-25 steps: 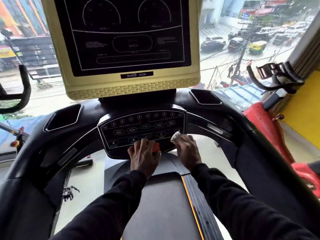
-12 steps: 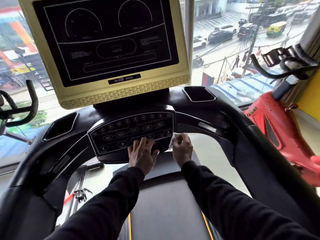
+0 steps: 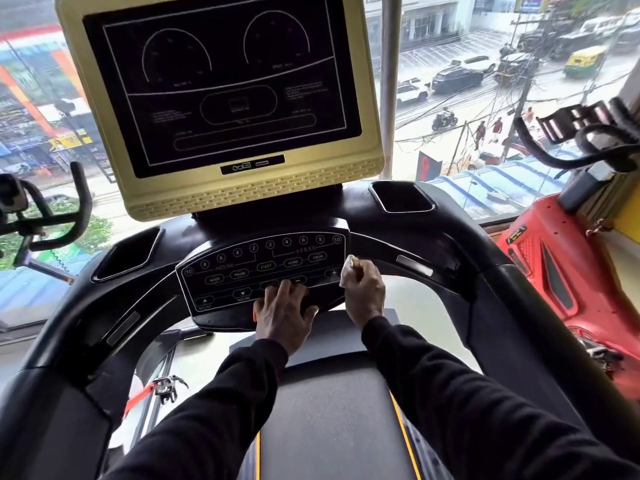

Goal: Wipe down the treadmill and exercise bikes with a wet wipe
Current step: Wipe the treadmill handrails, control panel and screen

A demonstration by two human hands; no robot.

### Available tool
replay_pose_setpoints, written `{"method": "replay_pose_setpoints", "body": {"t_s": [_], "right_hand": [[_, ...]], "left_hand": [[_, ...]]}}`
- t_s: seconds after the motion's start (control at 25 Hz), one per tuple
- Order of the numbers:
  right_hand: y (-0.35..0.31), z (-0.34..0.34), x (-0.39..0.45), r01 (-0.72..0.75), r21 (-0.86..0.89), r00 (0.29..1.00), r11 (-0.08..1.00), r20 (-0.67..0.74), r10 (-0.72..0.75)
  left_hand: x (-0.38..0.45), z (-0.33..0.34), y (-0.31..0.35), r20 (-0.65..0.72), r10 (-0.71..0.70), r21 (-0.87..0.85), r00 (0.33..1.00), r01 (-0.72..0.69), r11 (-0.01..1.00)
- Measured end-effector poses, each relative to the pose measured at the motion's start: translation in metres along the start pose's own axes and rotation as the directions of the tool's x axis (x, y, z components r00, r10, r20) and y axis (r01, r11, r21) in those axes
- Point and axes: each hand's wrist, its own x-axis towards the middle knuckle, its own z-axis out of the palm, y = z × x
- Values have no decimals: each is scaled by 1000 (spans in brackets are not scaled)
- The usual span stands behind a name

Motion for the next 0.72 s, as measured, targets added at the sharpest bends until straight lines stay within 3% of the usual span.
{"method": "replay_pose_setpoints", "body": {"t_s": [0.12,0.24,0.32,0.48,0.56,0.64,0.72], "right_hand": [[-4,3,9,96,-116,995,989,-7,-97],[-27,4,40,295,-278,954,914,144,-264],[-30,4,45,304,-289,949,908,172,-264],[-11,8,10,81,-96,997,992,20,-79],[-4,6,-12,-47,-55,998,997,31,49],[0,3,-24,-223,-13,972,975,74,223],[0,11,-27,-452,150,892,880,109,439]], "left_hand": [[2,-1,1,4,-7,-8,1000,7,1000],[0,-2,3,-20,-1,-47,1000,0,999],[-1,-3,3,-23,8,-65,1000,-9,998],[-3,-3,-7,-9,57,-75,998,-58,996],[-2,-4,-11,5,74,-85,997,-73,994],[-2,-5,-12,10,81,-123,997,-79,989],[-2,-6,-15,11,97,-173,995,-94,980]]}}
